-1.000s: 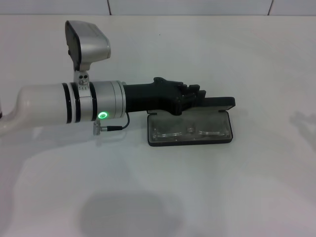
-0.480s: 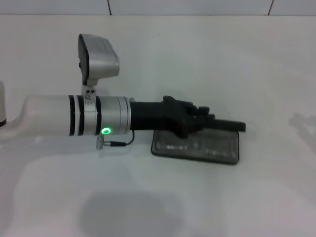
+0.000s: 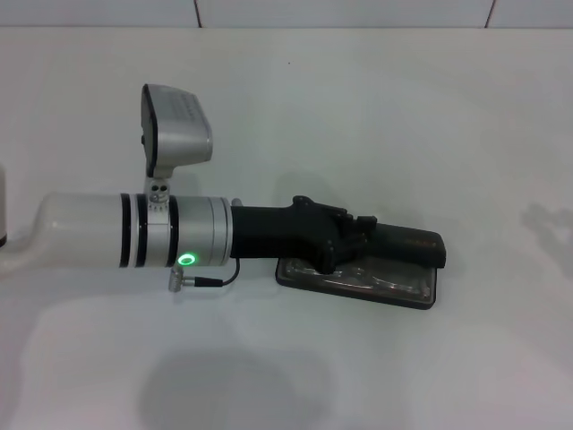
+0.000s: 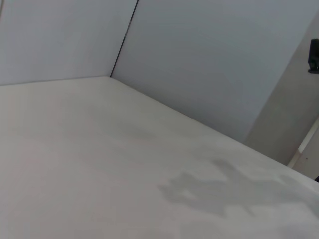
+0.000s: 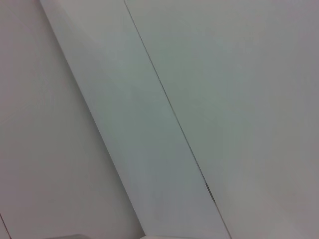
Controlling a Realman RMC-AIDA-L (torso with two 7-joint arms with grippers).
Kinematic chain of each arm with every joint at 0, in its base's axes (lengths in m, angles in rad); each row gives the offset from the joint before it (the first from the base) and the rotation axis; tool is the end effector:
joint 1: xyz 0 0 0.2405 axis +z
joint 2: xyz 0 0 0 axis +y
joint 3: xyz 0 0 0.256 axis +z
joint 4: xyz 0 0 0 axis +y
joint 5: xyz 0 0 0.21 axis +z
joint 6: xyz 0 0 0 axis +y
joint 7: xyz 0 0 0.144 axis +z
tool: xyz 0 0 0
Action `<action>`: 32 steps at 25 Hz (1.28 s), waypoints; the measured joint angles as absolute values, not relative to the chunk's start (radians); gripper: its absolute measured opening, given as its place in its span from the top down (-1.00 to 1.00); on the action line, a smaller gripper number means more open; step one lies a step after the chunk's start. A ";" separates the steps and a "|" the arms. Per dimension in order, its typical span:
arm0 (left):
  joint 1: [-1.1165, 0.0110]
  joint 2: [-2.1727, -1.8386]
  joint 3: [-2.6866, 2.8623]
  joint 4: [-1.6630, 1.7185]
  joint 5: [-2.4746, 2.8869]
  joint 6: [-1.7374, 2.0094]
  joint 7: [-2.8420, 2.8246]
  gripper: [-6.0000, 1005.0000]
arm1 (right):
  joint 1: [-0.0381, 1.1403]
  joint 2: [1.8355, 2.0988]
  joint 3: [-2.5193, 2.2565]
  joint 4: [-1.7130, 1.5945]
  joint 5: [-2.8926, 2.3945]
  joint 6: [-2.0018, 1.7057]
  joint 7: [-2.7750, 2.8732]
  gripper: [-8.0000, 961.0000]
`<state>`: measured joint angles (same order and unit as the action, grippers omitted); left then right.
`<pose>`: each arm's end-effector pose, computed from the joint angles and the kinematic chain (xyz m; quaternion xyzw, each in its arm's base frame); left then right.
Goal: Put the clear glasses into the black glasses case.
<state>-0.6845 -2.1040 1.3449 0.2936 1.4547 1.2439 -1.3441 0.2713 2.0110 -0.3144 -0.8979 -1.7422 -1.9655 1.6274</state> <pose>-0.2131 0.3254 -0.1084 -0.9384 -0.2551 -0.2304 0.0345 0.3054 0.2485 0.1380 -0.8381 0.2675 0.4150 0.2320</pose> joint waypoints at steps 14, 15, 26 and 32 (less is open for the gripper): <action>-0.643 -2.107 1.371 0.311 1.432 1.327 -1.287 0.49 | 0.270 2.011 -0.315 -0.891 -1.743 -1.964 1.625 0.64; -0.639 -2.106 1.372 0.318 1.419 1.356 -1.280 0.49 | 0.269 2.011 -0.317 -0.891 -1.745 -1.965 1.625 0.64; -0.448 -2.055 1.331 0.734 1.323 1.793 -1.378 0.47 | 0.293 2.017 -0.456 -0.825 -1.775 -2.030 1.465 0.51; -0.395 -2.014 1.212 0.796 1.321 1.913 -1.454 0.04 | 0.378 2.023 -0.644 -0.649 -1.731 -2.050 1.384 0.25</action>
<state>-0.3952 -2.0142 1.2120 0.7958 1.3214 1.9132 -1.4544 0.3779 2.0233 -0.6442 -0.6488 -1.7308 -2.0497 1.3839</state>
